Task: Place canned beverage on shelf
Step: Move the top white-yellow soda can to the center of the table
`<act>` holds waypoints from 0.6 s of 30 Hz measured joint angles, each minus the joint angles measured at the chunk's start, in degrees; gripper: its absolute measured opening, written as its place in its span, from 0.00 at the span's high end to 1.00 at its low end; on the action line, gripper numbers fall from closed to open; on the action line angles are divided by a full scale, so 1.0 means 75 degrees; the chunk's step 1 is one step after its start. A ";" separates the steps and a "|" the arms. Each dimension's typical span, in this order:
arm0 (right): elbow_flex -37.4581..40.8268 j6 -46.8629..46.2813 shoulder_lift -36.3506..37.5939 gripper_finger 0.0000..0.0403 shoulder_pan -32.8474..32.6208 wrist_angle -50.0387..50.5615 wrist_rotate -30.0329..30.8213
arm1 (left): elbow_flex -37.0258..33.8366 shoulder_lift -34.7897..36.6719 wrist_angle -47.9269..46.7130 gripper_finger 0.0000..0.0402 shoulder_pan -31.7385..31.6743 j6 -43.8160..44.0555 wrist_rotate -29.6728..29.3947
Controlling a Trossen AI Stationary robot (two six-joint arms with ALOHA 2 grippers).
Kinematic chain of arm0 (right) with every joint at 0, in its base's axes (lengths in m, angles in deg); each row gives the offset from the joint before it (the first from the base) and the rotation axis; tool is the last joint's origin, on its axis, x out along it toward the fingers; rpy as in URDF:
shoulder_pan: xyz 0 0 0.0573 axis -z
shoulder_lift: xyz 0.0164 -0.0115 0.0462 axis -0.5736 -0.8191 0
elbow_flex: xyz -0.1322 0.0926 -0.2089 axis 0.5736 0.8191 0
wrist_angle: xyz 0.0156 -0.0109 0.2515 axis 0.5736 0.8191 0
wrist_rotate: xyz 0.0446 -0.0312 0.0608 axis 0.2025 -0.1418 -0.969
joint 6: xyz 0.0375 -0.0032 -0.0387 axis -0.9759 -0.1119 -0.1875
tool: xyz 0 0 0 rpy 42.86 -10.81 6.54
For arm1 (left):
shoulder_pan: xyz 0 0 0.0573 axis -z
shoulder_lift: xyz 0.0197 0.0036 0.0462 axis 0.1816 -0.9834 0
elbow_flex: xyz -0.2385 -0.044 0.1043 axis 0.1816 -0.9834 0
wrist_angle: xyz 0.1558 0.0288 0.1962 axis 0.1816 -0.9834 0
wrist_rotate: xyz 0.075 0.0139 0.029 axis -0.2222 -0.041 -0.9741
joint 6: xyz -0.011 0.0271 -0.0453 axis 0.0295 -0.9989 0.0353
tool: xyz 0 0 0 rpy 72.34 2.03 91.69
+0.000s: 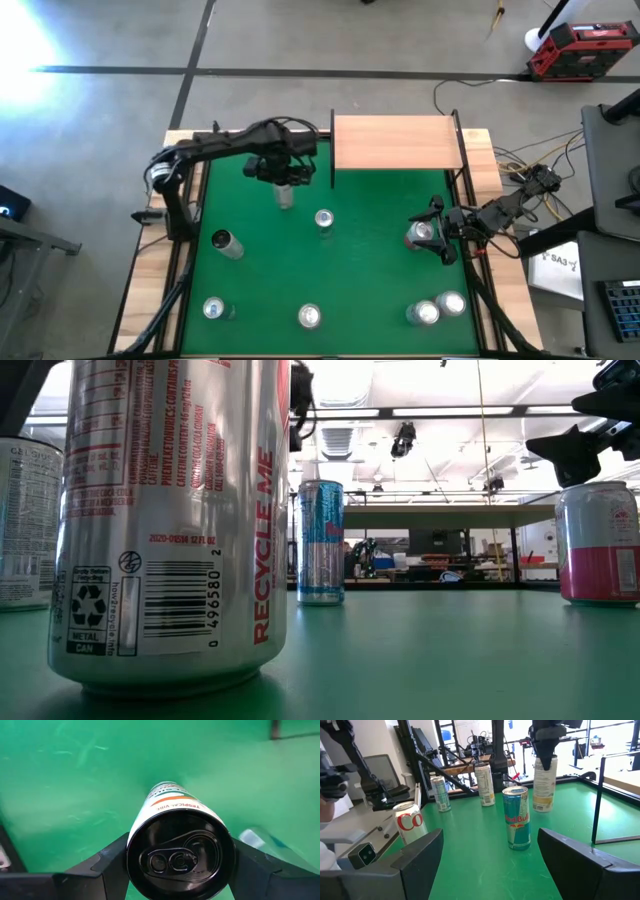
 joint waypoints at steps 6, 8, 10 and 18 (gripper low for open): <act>-0.0001 0.0000 -0.0001 0.22 0.0001 0.0000 0.0000 | 0.0234 -0.0124 0.0070 0.39 0.0697 0.0578 -0.0213; -0.0001 0.0000 -0.0001 0.22 0.0001 0.0000 0.0000 | 0.0231 -0.0123 0.0159 0.39 0.0915 0.0732 -0.0379; -0.0001 0.0000 0.0000 0.22 0.0000 0.0000 0.0000 | 0.0231 -0.0121 0.0222 0.39 0.1085 0.0871 -0.0490; 0.0000 0.0000 0.0001 0.22 0.0000 0.0000 0.0000 | 0.0228 -0.0223 0.0460 0.39 0.1540 0.1203 -0.0529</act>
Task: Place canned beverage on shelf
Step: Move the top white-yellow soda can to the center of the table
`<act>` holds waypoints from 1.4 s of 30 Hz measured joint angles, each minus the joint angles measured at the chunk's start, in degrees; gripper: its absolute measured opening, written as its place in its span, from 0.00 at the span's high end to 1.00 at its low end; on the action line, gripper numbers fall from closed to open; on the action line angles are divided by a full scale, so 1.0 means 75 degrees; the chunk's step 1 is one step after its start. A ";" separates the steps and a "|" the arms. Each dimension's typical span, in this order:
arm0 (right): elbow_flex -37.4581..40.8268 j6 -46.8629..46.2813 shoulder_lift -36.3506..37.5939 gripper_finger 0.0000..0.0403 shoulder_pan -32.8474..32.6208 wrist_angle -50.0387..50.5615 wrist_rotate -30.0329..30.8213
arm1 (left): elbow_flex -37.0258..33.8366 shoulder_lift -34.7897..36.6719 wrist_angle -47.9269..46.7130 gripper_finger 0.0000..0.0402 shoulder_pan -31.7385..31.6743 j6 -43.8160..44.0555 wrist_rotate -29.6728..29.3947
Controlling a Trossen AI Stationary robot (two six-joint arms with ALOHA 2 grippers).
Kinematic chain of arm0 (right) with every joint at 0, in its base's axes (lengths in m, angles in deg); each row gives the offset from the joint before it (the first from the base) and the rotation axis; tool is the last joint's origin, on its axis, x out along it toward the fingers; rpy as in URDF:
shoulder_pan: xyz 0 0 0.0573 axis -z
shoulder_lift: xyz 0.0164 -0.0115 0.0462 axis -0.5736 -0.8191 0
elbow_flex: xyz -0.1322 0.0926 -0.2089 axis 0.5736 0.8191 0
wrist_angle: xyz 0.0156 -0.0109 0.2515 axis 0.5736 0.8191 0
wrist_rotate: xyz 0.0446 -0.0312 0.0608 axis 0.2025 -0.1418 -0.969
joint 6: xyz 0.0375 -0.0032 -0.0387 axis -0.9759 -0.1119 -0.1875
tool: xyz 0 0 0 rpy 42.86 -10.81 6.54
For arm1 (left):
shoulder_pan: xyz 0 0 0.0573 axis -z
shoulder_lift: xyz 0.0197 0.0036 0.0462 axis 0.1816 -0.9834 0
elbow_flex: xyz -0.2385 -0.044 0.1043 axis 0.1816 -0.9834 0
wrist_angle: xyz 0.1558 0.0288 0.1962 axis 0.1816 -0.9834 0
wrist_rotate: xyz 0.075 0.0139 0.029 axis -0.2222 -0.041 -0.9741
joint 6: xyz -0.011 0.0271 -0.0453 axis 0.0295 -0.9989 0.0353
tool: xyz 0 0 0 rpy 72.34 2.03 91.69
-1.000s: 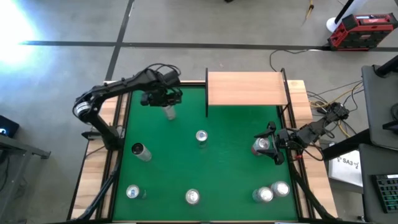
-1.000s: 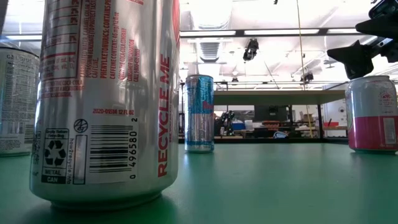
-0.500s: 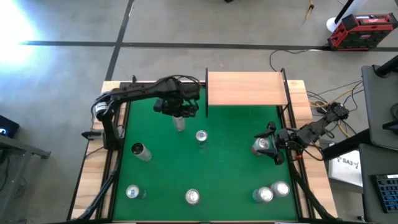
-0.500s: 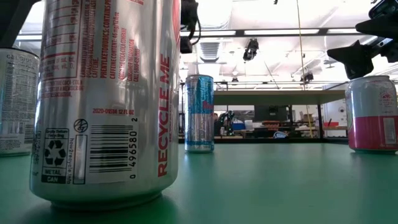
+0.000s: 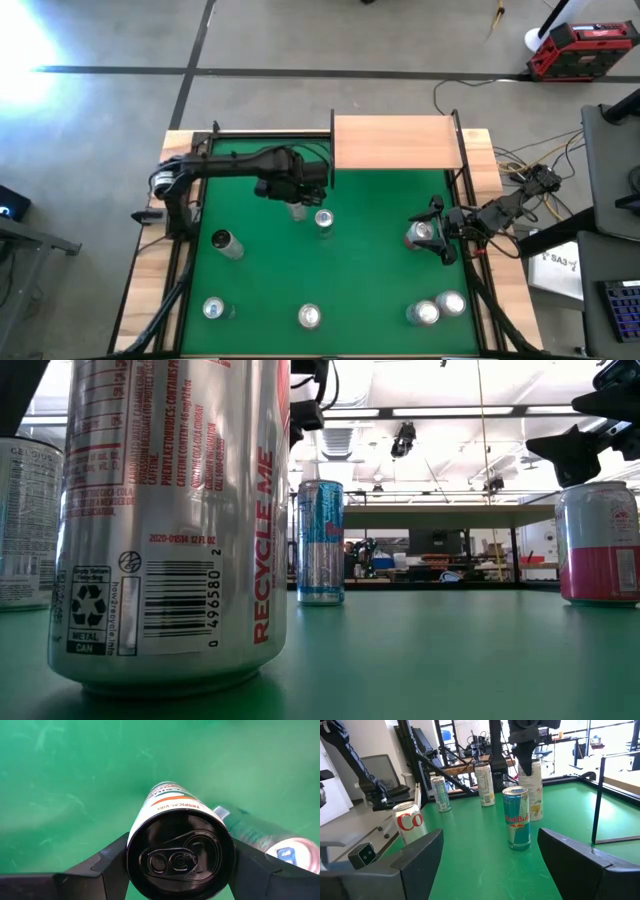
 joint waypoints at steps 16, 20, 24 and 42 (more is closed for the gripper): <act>-0.0001 0.0000 -0.0003 0.22 0.0000 -0.0003 0.0000 | 0.0042 -0.0339 0.0421 0.39 0.0274 0.1841 0.0051; -0.0001 0.0000 -0.0003 0.22 -0.0001 -0.0003 0.0000 | 0.0042 -0.0341 0.0606 0.39 0.0272 0.2520 0.0051; 0.0001 0.0000 -0.0003 0.22 -0.0001 -0.0003 0.0000 | 0.0042 -0.0341 0.0571 0.39 0.0272 0.3012 0.0051; 0.0002 0.0000 -0.0001 0.22 -0.0002 -0.0005 0.0000 | 0.0042 -0.0341 -0.0193 0.38 0.0267 0.5270 0.0051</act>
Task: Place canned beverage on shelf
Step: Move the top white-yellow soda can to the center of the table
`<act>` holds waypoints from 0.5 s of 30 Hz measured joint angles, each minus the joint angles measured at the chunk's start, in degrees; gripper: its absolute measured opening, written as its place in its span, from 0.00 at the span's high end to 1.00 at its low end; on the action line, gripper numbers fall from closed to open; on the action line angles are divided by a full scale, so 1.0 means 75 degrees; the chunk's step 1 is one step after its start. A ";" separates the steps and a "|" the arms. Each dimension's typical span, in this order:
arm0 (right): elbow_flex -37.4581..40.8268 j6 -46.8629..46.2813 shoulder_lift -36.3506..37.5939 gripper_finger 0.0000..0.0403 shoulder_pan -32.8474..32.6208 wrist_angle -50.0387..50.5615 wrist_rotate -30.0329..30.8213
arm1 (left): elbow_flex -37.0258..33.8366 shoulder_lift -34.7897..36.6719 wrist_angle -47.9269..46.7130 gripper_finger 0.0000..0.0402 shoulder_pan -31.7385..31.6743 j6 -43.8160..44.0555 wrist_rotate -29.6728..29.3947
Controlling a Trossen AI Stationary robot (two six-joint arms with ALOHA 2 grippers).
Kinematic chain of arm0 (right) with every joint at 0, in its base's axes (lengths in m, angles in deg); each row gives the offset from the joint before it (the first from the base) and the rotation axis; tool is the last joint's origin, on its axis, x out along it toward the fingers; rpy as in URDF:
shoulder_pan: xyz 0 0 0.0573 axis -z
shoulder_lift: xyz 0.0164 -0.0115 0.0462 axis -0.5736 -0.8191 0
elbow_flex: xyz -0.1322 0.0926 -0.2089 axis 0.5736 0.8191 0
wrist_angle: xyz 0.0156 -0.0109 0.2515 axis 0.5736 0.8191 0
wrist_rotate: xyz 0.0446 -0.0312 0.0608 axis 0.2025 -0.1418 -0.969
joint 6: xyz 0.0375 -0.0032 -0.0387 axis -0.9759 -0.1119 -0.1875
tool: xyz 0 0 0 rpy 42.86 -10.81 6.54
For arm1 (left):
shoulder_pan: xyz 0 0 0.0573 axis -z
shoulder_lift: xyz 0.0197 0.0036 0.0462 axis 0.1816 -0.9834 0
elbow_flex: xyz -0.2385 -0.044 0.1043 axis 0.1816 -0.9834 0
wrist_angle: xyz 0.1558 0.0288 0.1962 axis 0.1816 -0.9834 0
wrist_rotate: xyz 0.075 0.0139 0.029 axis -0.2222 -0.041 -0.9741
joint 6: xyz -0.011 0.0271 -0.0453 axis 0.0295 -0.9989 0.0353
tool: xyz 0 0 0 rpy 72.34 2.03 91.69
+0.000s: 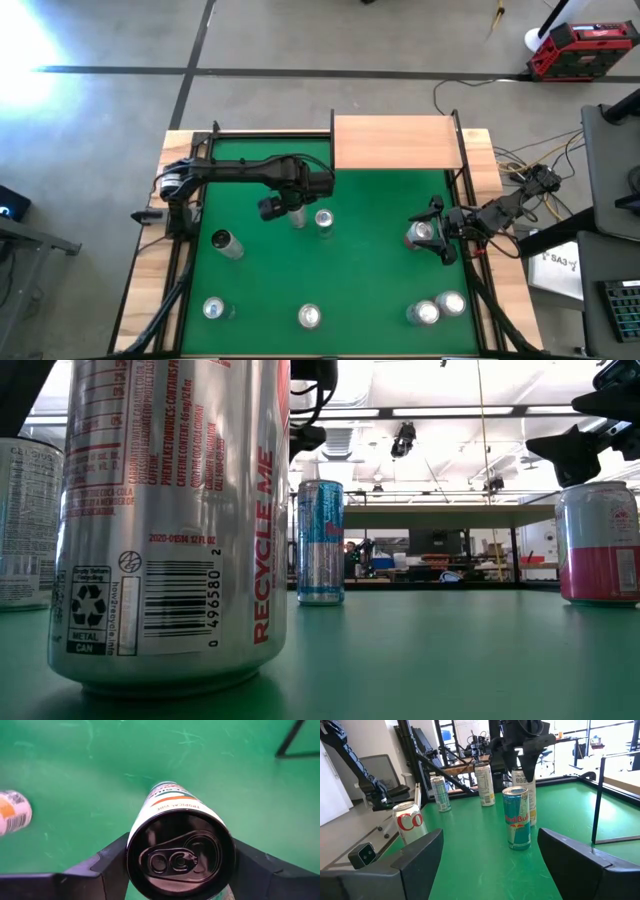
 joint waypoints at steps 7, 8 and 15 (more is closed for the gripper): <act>-0.0001 0.0000 -0.0002 0.22 0.0001 0.0001 0.0000 | 0.0003 0.0000 -0.0067 0.31 -0.0018 0.1267 0.0001; -0.0003 0.0000 0.0001 0.22 0.0000 -0.0001 0.0000 | 0.0001 0.0000 -0.0062 0.30 -0.0020 0.1446 0.0003; -0.0001 0.0002 -0.0002 0.22 0.0001 -0.0001 0.0000 | 0.0003 0.0006 -0.0073 0.31 -0.0031 0.2714 0.0010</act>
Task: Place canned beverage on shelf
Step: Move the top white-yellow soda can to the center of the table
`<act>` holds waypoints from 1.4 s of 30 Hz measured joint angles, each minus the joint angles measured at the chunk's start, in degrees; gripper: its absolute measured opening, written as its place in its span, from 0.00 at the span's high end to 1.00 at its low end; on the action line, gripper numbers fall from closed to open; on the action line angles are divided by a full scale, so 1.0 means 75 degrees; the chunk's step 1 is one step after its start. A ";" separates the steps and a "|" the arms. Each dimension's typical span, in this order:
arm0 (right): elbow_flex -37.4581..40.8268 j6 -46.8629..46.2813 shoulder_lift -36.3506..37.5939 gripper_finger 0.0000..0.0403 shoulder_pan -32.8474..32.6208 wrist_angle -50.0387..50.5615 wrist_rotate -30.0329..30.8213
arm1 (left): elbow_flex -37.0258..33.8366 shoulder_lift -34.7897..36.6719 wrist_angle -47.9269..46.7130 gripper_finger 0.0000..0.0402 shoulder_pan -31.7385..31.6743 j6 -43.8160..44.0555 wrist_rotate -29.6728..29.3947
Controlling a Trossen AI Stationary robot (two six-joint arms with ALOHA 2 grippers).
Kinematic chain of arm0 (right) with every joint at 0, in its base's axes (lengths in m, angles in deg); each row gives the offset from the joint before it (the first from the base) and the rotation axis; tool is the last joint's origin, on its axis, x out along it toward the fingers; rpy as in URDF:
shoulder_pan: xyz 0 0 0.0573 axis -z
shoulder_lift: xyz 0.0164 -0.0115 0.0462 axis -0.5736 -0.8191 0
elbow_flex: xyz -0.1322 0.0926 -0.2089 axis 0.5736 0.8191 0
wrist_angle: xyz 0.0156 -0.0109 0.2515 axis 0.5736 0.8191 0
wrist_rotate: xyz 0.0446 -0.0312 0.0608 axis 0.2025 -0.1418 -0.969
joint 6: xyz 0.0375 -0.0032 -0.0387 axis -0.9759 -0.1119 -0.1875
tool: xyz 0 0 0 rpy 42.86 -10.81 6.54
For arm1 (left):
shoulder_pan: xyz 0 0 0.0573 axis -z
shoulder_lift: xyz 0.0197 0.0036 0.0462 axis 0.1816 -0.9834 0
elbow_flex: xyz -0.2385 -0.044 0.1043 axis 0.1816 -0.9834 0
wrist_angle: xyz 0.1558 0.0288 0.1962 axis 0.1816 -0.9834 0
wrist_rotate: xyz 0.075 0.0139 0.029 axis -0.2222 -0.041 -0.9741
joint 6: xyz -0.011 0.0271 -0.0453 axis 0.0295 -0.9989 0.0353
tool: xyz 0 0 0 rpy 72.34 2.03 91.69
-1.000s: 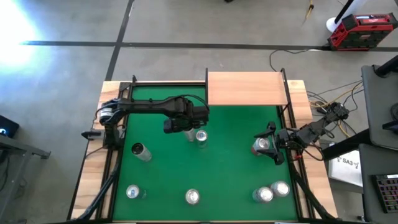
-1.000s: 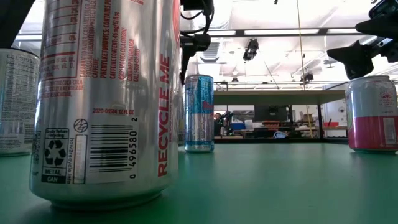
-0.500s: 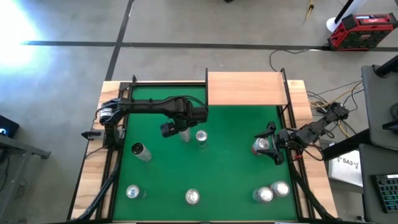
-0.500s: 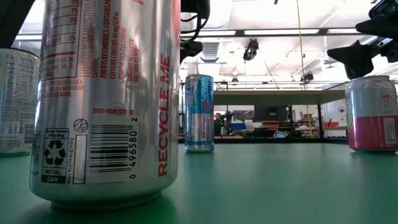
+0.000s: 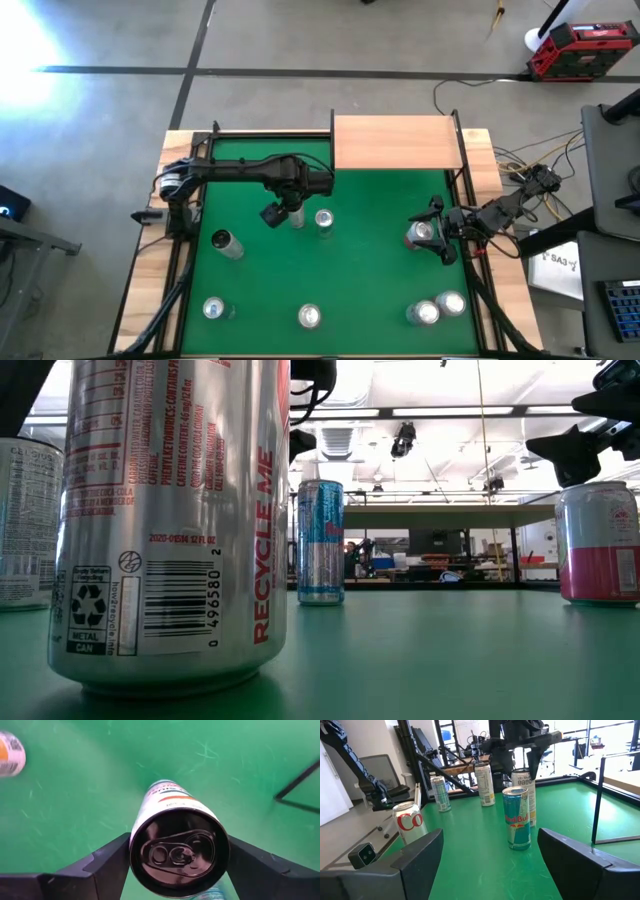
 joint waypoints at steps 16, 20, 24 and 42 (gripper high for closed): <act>0.0001 -0.0002 0.0000 0.22 -0.0001 0.0000 0.0000 | 0.0000 0.0006 0.0082 0.31 -0.0062 0.2620 0.0978; 0.0001 -0.0002 0.0000 0.22 0.0001 0.0000 0.0002 | -0.0001 0.0006 0.0191 0.31 -0.0127 0.2027 0.0802; 0.0001 -0.0001 0.0000 0.22 0.0001 0.0000 0.0000 | -0.0003 0.0006 0.0319 0.31 -0.0152 0.1142 0.0535; -0.0001 -0.0002 0.0000 0.22 0.0001 0.0000 0.0000 | -0.0009 0.0006 0.0606 0.31 0.0034 -0.2146 0.0269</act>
